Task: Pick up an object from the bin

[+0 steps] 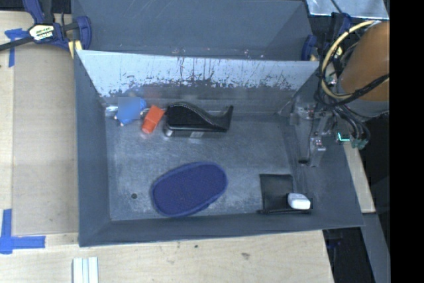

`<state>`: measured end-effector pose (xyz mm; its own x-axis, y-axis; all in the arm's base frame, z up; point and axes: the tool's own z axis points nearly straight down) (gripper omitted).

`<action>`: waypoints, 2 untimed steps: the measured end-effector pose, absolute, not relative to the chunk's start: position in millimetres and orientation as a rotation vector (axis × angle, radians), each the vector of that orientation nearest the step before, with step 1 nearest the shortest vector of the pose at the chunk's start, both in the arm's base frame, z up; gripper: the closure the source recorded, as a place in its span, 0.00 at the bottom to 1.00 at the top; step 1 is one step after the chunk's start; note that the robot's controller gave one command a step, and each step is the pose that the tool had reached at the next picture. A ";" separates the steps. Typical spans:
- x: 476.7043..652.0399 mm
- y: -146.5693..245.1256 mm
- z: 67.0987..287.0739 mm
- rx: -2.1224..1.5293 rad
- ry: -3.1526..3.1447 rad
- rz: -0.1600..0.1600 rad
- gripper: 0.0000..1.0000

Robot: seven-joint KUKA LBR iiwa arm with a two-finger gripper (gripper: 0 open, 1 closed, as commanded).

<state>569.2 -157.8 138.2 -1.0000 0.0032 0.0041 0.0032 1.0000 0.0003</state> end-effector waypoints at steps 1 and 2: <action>516.0 -150.6 68.8 0.186 -3.142 0.001 0.00; 496.8 -119.8 101.1 -0.023 -3.145 0.000 0.00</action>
Offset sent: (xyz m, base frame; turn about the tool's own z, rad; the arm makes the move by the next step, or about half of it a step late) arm -0.0537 0.0072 -0.0682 -0.1239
